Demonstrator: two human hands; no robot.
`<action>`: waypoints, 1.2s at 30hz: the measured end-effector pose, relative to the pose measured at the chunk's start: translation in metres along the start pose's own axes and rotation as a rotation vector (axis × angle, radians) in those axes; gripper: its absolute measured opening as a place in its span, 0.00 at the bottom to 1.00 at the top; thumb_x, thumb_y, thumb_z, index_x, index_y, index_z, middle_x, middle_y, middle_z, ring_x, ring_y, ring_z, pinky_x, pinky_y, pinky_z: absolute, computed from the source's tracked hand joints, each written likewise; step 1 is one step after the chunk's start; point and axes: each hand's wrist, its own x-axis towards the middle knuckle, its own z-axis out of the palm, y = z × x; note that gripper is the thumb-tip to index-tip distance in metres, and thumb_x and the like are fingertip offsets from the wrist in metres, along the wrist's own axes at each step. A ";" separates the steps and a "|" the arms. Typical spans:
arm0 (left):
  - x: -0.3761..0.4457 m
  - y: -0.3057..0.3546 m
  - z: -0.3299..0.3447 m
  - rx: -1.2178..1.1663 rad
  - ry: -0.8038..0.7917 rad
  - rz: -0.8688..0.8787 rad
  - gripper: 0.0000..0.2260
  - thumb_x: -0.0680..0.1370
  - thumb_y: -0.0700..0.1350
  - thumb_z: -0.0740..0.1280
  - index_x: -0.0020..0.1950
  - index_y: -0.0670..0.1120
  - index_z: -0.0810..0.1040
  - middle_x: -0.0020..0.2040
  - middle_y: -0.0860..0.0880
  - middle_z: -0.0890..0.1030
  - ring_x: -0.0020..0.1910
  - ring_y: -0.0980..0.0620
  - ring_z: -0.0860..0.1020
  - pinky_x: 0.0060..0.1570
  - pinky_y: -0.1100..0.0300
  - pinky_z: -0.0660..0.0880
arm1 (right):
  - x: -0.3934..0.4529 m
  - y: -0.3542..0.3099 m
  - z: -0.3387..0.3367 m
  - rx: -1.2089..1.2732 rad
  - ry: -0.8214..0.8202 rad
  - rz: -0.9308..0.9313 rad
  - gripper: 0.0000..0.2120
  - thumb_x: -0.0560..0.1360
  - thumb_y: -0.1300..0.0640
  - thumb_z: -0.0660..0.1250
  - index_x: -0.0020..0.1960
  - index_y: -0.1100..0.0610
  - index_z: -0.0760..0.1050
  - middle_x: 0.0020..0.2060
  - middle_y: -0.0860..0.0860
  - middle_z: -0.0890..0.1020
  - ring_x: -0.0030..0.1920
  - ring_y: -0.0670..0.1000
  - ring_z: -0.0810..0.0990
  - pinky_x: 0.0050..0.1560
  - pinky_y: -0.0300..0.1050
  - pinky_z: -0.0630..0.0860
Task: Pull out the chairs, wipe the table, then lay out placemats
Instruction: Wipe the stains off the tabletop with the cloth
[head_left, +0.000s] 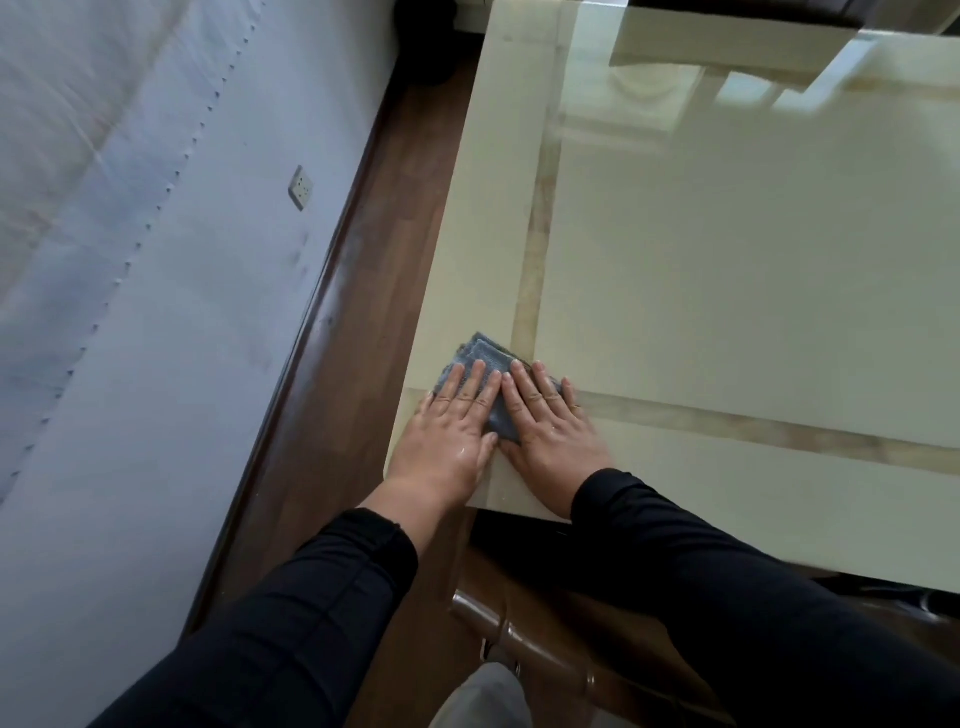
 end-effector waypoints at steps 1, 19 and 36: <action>-0.006 -0.002 0.002 -0.007 0.000 -0.012 0.31 0.84 0.57 0.49 0.80 0.54 0.34 0.80 0.54 0.32 0.78 0.53 0.32 0.79 0.51 0.43 | 0.000 -0.002 -0.001 -0.009 -0.005 -0.021 0.36 0.79 0.37 0.41 0.82 0.53 0.42 0.80 0.48 0.42 0.80 0.52 0.37 0.79 0.55 0.38; -0.053 -0.020 -0.007 0.052 0.292 -0.085 0.12 0.80 0.53 0.64 0.58 0.49 0.81 0.52 0.49 0.82 0.50 0.47 0.78 0.54 0.53 0.75 | -0.022 -0.037 -0.007 -0.082 -0.117 -0.218 0.31 0.84 0.51 0.51 0.81 0.50 0.40 0.80 0.48 0.41 0.79 0.55 0.35 0.78 0.62 0.38; -0.061 -0.031 0.011 -0.005 -0.039 -0.096 0.29 0.84 0.58 0.46 0.80 0.54 0.34 0.80 0.52 0.32 0.78 0.51 0.32 0.78 0.51 0.41 | -0.043 -0.034 -0.005 -0.043 -0.218 -0.219 0.32 0.84 0.53 0.52 0.81 0.44 0.37 0.79 0.44 0.38 0.78 0.52 0.33 0.77 0.58 0.33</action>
